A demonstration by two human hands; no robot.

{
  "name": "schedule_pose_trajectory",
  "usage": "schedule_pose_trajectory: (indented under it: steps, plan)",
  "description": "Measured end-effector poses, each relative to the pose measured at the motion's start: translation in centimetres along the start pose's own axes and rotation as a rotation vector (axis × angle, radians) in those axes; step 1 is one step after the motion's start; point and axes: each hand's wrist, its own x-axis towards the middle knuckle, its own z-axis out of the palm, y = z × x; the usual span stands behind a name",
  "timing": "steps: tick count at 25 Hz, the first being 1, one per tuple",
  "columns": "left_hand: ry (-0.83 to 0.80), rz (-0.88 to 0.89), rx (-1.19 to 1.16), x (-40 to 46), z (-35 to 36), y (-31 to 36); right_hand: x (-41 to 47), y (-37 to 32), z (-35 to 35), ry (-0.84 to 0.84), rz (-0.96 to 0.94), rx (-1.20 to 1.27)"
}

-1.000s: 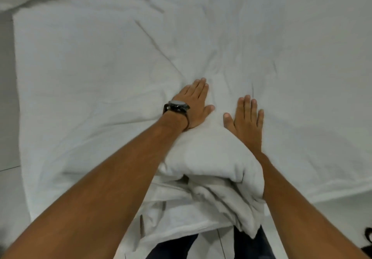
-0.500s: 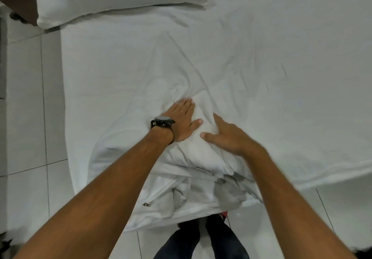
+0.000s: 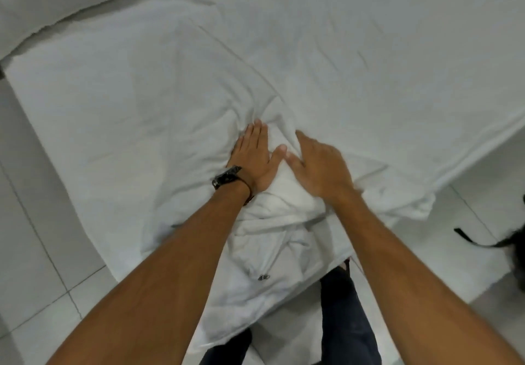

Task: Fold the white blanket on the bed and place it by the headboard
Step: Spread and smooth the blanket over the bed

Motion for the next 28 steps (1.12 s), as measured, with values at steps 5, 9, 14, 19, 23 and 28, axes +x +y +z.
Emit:
schedule_pose_trajectory:
  steps: [5, 9, 14, 19, 23, 28]
  plan:
    - [0.046, 0.036, 0.017, 1.0, 1.3, -0.8, -1.1, 0.2, -0.2, 0.087, 0.145, -0.021]
    - [0.071, 0.022, 0.06, 1.8, 1.3, -0.9, -1.4, 0.3, 1.0, 0.155, 0.181, -0.11]
    - [0.109, 0.034, 0.106, 3.6, 1.8, -0.8, -1.0, 0.2, 1.9, 0.229, 0.247, -0.138]
    - [0.127, 0.035, 0.108, 3.8, 1.7, -0.8, -2.0, 0.8, 0.1, 0.151, 0.422, -0.132]
    - [0.103, 0.055, 0.063, 4.0, 1.8, -1.0, -5.0, 2.1, -2.1, -0.037, 0.593, -0.092]
    - [0.018, 0.077, 0.027, 4.0, 0.4, -1.5, -7.9, -2.2, 0.0, -0.013, 0.725, 0.099]
